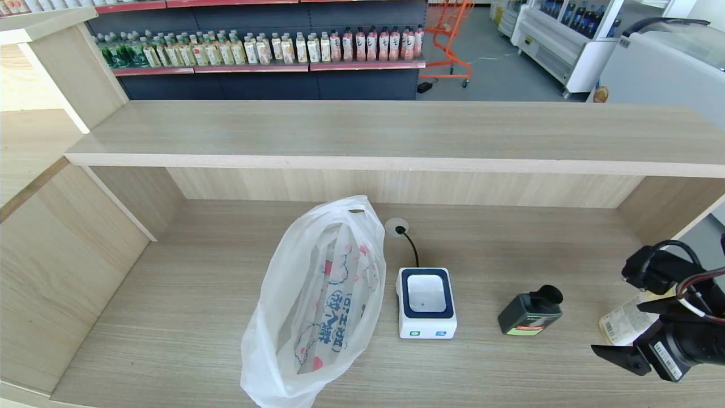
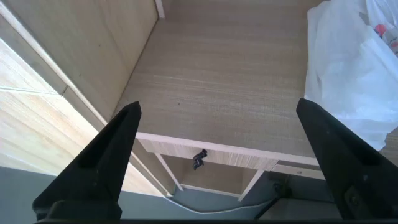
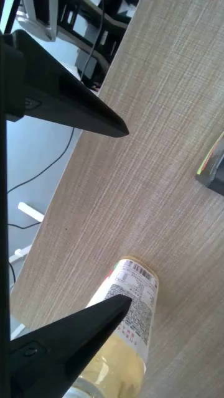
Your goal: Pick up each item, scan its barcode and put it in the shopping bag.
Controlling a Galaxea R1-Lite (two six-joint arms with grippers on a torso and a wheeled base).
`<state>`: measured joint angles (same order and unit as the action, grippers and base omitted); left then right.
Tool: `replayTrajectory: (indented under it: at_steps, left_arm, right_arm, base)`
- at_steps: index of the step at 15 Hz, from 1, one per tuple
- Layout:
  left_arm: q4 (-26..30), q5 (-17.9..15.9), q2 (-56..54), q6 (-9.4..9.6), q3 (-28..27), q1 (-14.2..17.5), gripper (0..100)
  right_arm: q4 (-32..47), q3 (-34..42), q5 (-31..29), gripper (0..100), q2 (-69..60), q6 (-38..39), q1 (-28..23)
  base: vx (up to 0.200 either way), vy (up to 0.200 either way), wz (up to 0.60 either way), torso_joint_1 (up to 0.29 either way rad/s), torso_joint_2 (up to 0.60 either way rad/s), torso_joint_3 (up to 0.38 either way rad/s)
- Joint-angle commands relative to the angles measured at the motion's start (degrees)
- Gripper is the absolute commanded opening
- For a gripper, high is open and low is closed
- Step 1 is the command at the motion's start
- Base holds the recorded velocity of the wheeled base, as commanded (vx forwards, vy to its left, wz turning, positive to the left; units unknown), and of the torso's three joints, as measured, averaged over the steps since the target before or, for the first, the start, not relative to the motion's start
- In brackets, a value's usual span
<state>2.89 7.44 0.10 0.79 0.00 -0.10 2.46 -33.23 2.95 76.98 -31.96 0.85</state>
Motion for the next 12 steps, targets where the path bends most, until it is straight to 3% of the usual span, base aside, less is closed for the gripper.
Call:
replayTrajectory:
  at_steps: [1, 12]
  left_arm:
    - [0.0, 0.0, 0.0, 0.00, 0.0, 0.0, 100]
    - [0.0, 0.0, 0.0, 0.00, 0.0, 0.0, 100]
  right_arm:
    - [-0.3, 0.4, 0.0, 100, 4.8, -2.0, 0.0]
    - [-15.7, -0.9, 3.4, 100, 17.1, -3.4, 7.7]
  base:
    - [0.000, 0.000, 0.00, 0.000, 0.00, 0.000]
    - [0.000, 0.000, 0.00, 0.000, 0.00, 0.000]
